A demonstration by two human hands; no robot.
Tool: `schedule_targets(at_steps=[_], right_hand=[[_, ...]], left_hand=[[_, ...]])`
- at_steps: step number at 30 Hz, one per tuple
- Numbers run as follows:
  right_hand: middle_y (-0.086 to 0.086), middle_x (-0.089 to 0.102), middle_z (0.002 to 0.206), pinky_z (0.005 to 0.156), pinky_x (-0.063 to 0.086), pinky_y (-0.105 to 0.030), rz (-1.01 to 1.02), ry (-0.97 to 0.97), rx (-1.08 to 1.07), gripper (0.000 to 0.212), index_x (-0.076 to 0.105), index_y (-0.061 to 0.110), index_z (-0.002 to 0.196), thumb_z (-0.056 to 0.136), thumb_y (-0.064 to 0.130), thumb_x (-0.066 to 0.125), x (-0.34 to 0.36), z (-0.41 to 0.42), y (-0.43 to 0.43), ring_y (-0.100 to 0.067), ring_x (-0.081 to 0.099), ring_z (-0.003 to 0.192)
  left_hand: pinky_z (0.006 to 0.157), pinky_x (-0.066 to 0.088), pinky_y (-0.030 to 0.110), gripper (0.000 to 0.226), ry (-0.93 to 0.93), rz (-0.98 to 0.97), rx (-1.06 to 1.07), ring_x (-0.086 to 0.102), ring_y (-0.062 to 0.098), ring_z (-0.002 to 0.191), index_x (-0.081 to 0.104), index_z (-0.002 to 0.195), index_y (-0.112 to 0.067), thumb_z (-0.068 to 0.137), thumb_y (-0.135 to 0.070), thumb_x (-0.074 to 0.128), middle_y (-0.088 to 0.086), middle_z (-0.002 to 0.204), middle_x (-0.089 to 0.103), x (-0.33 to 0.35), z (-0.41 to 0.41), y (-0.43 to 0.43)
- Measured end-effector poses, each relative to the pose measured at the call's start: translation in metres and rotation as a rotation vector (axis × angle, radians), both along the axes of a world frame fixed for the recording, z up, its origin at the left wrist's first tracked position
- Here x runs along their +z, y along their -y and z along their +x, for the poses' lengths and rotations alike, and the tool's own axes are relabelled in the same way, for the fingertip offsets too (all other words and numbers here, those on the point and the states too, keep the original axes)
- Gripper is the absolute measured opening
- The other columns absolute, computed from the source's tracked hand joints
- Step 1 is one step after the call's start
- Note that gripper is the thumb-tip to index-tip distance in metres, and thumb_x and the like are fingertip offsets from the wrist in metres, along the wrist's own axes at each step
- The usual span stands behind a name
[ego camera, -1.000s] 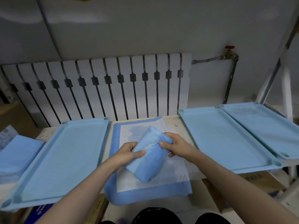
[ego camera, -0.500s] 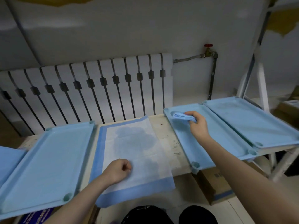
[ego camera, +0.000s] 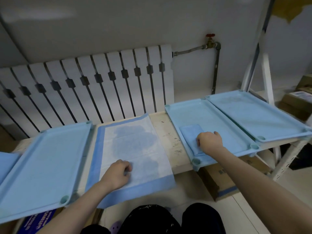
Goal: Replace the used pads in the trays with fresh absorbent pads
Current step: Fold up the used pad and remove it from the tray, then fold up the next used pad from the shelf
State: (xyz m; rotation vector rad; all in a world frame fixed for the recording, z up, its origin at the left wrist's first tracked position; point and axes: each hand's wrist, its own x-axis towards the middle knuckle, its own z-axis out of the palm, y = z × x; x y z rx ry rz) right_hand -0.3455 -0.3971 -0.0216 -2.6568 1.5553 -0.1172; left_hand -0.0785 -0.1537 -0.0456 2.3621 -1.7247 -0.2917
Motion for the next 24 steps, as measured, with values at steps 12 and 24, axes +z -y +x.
schedule_targets(at_steps=[12,24], right_hand=[[-0.007,0.055,0.116,0.078,0.043,-0.033,0.027,0.119,0.15,0.03,0.053,0.012,0.115,0.089,0.007,0.041,-0.002,0.054,-0.067,-0.027,0.056,0.102],[-0.004,0.048,0.134,0.092,0.044,-0.034,0.16,0.017,0.584,0.037,0.05,0.016,0.13,0.095,0.017,0.041,-0.031,0.109,-0.138,-0.024,0.049,0.117]], left_hand=[[0.073,0.041,0.022,0.019,-0.013,0.021,0.201,0.059,0.018,0.095,0.048,0.074,-0.032,0.082,-0.015,0.051,-0.005,0.093,0.059,0.003,0.003,-0.02],[0.083,0.043,0.033,0.028,-0.054,0.132,0.664,0.053,0.033,0.106,0.047,0.107,-0.005,0.082,-0.015,0.051,0.017,0.117,0.05,0.002,0.027,-0.075]])
